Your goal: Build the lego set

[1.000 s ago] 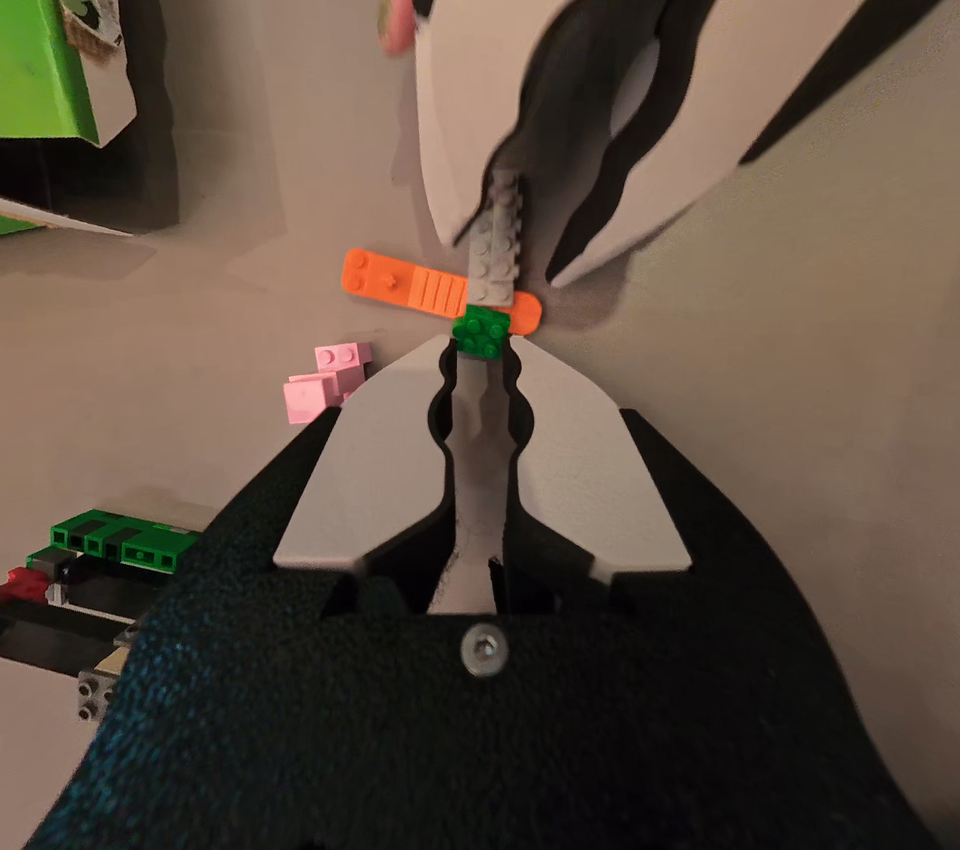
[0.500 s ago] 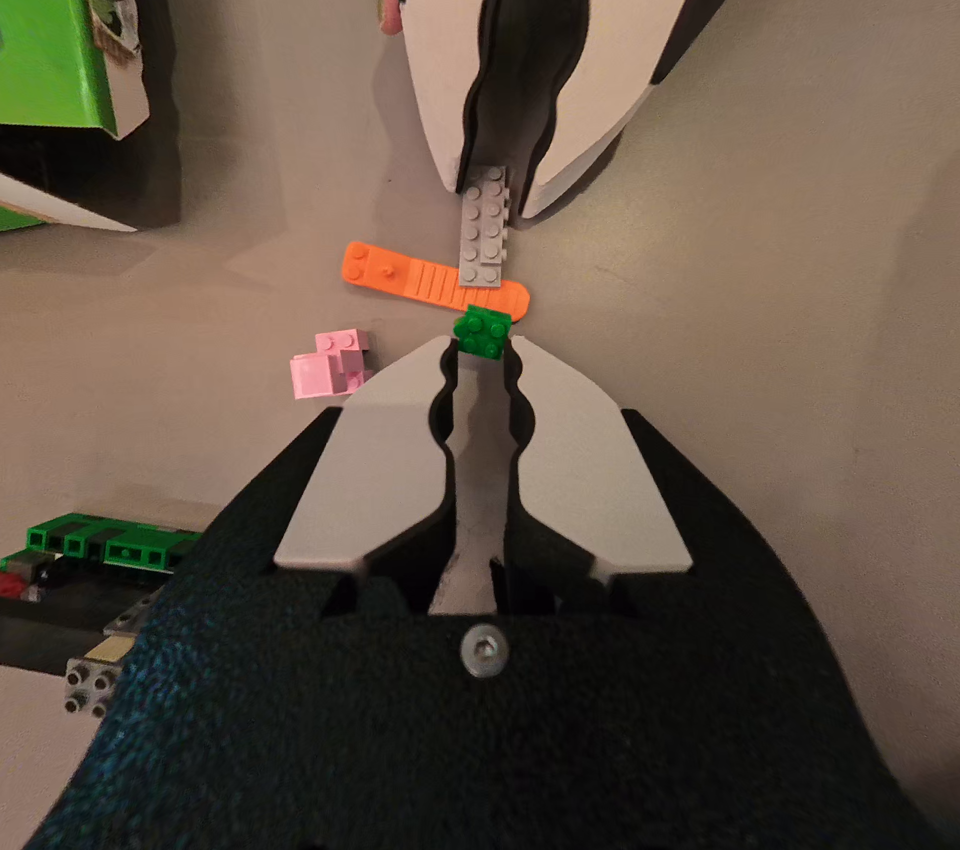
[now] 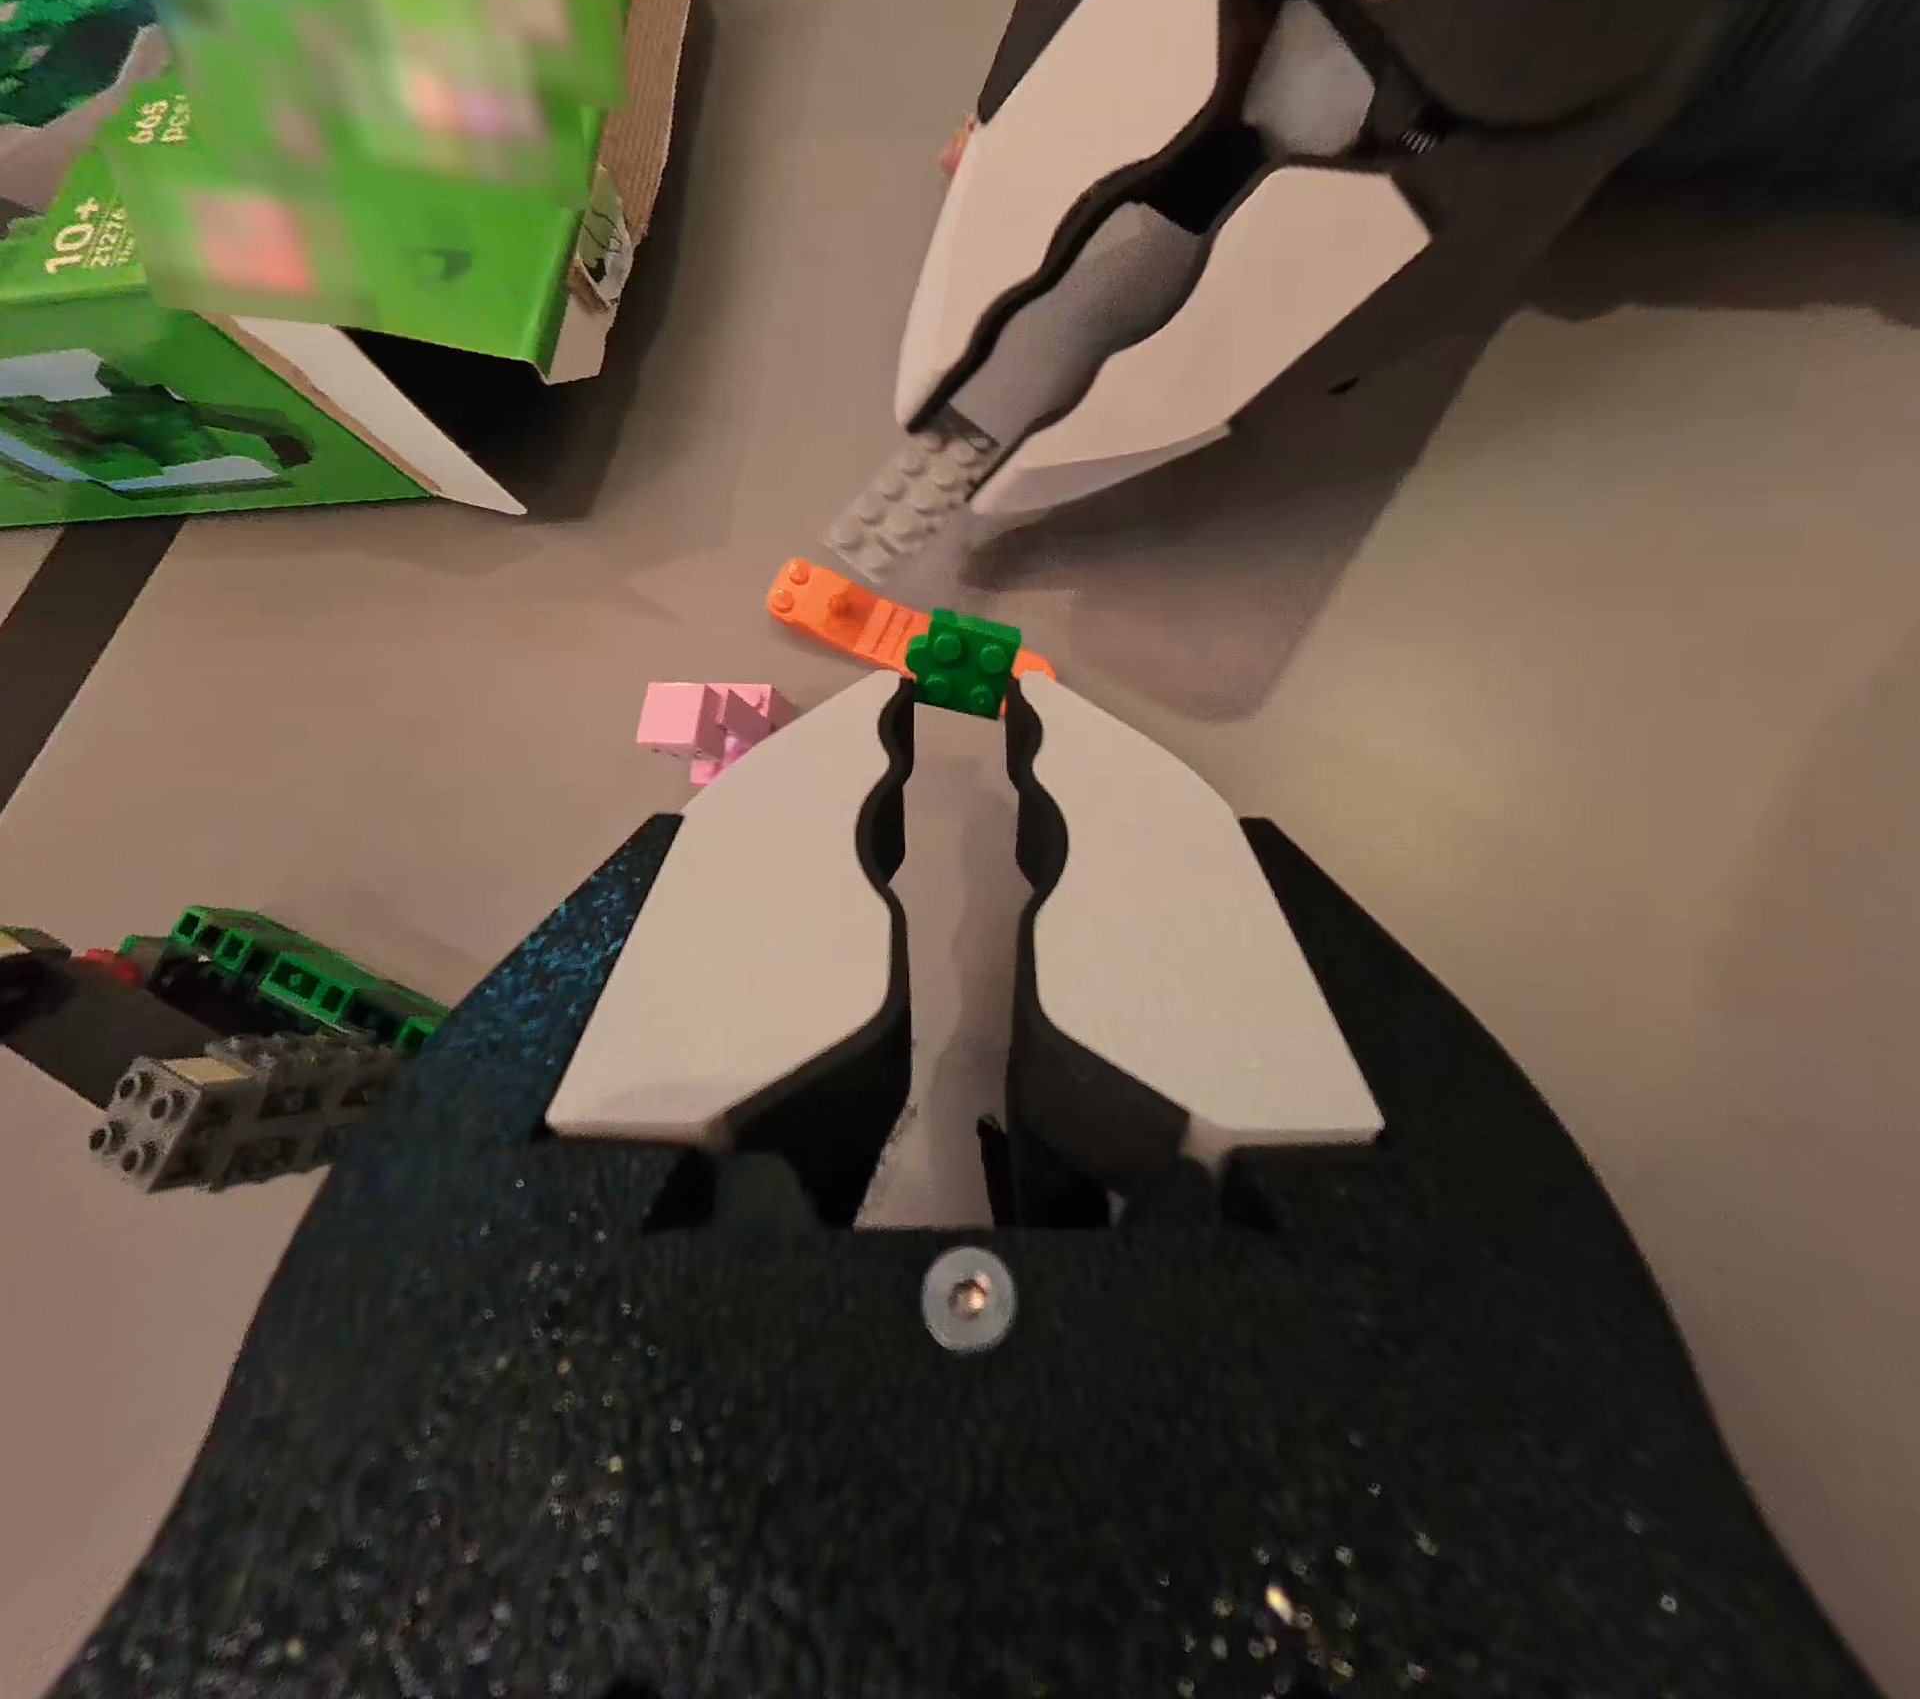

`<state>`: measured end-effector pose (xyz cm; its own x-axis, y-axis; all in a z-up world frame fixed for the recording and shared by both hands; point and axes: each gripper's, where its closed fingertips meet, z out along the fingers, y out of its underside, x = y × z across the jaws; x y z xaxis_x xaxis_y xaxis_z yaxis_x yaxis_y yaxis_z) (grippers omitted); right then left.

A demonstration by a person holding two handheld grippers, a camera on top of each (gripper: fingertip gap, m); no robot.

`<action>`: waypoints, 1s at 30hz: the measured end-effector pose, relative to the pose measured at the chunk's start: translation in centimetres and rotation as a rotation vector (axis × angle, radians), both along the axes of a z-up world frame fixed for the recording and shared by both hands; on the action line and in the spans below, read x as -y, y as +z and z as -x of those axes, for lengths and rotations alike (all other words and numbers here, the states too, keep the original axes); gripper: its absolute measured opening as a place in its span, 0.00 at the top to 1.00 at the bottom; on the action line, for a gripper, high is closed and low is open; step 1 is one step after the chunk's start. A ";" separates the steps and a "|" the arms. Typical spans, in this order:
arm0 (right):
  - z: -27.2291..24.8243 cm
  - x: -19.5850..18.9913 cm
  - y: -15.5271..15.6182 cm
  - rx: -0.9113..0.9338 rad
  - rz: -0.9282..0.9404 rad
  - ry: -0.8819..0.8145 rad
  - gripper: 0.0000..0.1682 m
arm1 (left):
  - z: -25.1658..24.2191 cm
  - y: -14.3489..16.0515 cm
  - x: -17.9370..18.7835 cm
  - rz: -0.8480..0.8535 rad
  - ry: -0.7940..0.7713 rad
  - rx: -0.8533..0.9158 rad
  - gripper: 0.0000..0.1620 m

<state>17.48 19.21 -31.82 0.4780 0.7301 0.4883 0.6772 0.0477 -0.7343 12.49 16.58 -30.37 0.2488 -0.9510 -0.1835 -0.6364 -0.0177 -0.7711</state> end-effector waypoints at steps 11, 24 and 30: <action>1.5 -0.9 3.8 0.126 -0.505 -0.226 0.89 | -1.4 1.5 3.5 -0.374 0.000 0.120 0.90; -0.2 -1.8 6.3 0.063 -0.628 -0.383 0.89 | 2.1 5.0 1.4 -0.659 0.109 0.281 0.90; 0.7 -1.8 6.9 0.048 -0.660 -0.317 0.89 | 1.3 4.7 2.0 -0.670 0.055 0.268 0.90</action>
